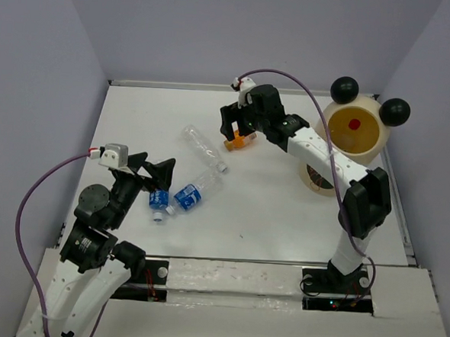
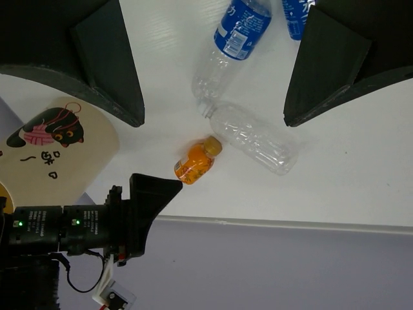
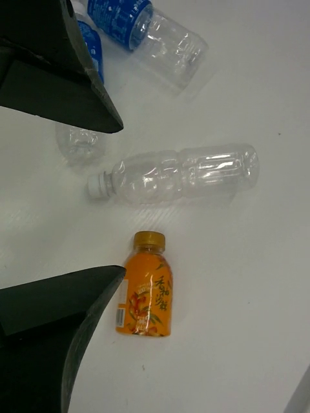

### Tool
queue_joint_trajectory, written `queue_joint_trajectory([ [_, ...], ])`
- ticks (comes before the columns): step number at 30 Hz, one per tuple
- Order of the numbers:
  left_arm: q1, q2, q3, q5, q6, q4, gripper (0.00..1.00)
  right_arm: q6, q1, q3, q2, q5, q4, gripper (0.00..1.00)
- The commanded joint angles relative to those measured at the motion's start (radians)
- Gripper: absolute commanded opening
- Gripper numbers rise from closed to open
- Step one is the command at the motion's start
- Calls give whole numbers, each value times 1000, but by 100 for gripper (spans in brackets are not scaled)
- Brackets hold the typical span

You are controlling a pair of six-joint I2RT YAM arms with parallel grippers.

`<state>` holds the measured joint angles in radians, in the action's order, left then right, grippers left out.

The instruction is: Put the plastic bottles in the bin

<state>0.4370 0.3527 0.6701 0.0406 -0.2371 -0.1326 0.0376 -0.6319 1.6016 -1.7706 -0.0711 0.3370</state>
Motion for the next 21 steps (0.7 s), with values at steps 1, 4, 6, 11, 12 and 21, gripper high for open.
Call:
queue_joint_trajectory([
  [1, -1, 31, 36, 33, -7, 24, 99, -21, -28, 214, -156, -116, 37, 91],
  [4, 6, 51, 40, 47, -10, 22, 99, -27, -54, 320, -287, -119, 54, 94],
  [6, 9, 61, 40, 48, -11, 21, 99, -37, -63, 372, -344, -119, 65, 95],
  [11, 9, 71, 40, 47, -10, 24, 99, -103, -81, 570, -541, -113, 131, 95],
  [12, 11, 75, 42, 47, -11, 24, 99, -120, -81, 637, -564, -108, 148, 95],
  [21, 19, 100, 42, 38, -8, 27, 99, -134, -100, 854, -786, -131, 169, 96],
])
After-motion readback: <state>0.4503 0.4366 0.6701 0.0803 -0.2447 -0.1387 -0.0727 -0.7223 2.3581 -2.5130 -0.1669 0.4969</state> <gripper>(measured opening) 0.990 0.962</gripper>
